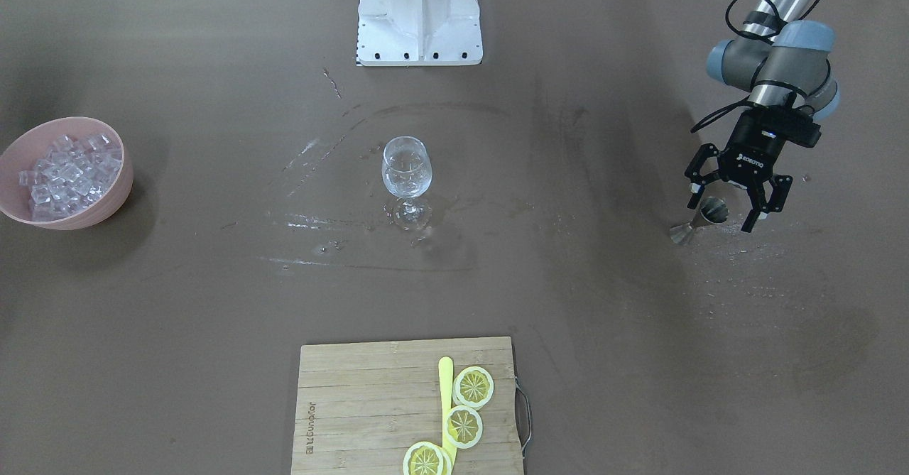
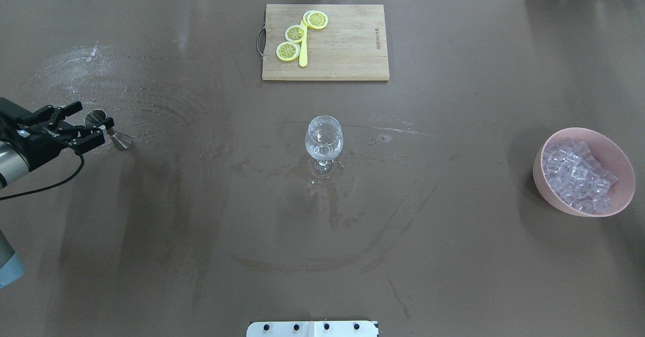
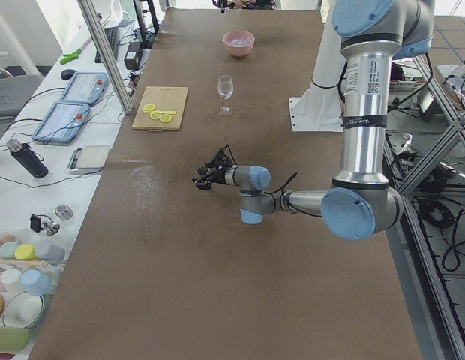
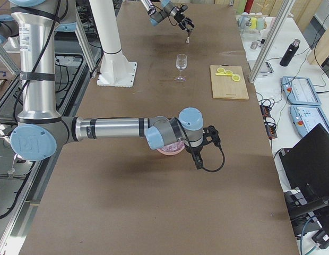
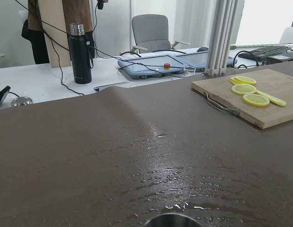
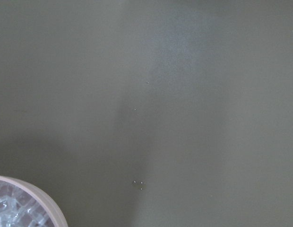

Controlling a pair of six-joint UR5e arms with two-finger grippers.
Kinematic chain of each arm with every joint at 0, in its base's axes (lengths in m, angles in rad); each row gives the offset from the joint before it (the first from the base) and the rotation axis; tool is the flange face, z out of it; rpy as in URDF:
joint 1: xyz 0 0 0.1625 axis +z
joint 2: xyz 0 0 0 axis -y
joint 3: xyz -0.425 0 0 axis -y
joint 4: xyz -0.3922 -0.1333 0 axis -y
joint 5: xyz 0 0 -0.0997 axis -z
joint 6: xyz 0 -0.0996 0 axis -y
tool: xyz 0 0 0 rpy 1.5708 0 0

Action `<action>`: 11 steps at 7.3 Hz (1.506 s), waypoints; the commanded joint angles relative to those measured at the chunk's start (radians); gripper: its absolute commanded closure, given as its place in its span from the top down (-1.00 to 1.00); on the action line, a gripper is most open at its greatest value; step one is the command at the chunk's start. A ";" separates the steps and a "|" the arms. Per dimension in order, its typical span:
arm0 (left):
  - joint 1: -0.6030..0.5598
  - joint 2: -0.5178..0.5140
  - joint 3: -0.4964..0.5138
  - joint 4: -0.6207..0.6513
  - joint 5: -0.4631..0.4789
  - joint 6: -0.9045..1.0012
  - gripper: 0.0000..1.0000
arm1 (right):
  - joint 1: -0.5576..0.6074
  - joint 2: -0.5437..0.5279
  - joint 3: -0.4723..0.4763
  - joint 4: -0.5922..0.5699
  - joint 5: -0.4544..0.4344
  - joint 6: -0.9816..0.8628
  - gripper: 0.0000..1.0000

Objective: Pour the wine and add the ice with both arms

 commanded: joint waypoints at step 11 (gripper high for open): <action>-0.714 -0.082 -0.271 1.118 -0.889 0.484 0.98 | 0.000 0.000 0.002 0.000 0.000 0.000 1.00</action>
